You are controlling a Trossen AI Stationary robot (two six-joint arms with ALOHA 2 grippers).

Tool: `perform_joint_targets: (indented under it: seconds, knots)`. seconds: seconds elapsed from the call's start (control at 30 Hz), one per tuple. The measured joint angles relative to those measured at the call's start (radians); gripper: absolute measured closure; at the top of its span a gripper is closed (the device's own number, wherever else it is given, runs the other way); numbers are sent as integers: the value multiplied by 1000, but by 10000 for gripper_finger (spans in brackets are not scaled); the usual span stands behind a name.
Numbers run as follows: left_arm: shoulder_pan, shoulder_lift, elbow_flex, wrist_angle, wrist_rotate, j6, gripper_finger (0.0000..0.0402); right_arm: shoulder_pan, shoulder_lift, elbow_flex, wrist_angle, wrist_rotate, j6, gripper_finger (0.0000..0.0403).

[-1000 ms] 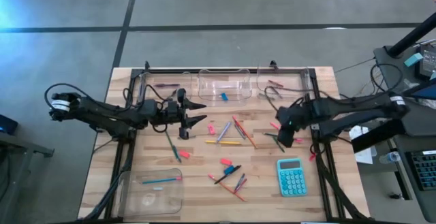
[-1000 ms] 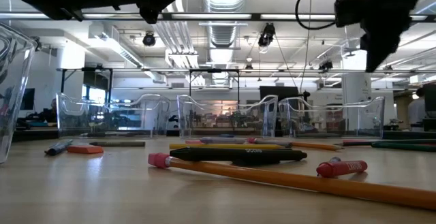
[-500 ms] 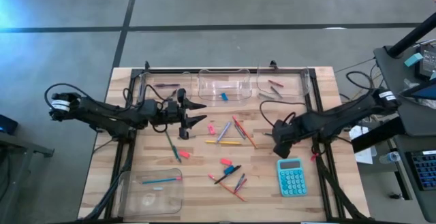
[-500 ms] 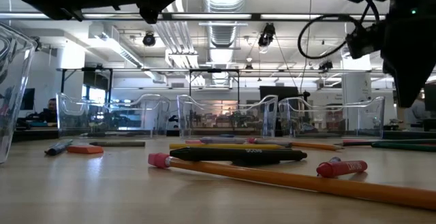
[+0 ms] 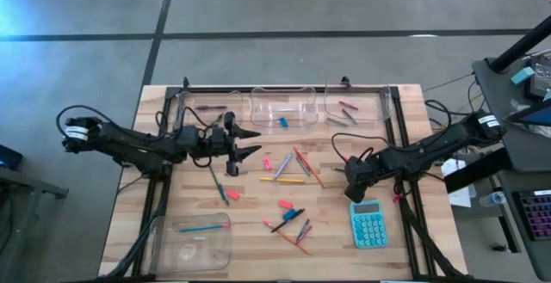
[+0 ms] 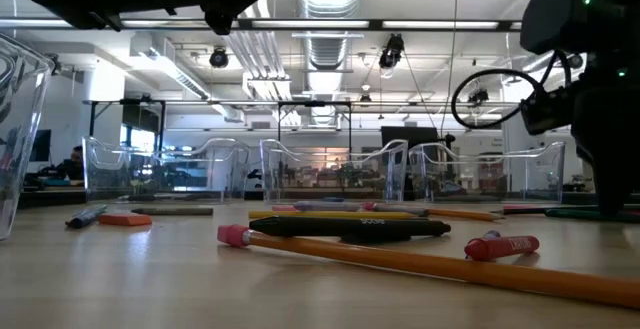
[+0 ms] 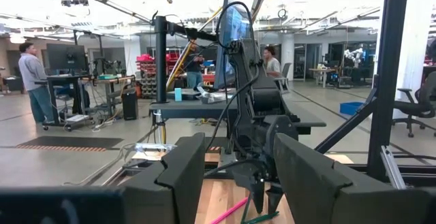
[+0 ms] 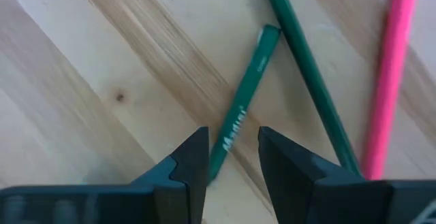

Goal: Sort crayons/erasers/pens/pencils in bins
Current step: Put the green crayon into the top right transparent bin

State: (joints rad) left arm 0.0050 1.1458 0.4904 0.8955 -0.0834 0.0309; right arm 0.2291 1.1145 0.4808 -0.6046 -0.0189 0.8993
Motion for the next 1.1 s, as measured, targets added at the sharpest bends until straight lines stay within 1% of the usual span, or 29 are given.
perform_joint_targets:
  seconds: [0.2,0.3,0.57,0.67,0.83,1.1]
  knots:
    - [0,0,0,0,0,0,240,1,0,-19,23,11,7,285]
    - [0,0,0,0,0,0,240,5,0,-22,23,22,8,294]
    - [0,0,0,0,0,0,240,9,55,-22,23,30,8,349]
    - [0,0,0,0,0,0,240,9,85,-21,23,21,6,363]
    - [0,0,0,0,0,0,240,11,96,-21,24,14,0,369]
    - [0,0,0,0,0,0,240,11,34,15,13,10,-28,369]
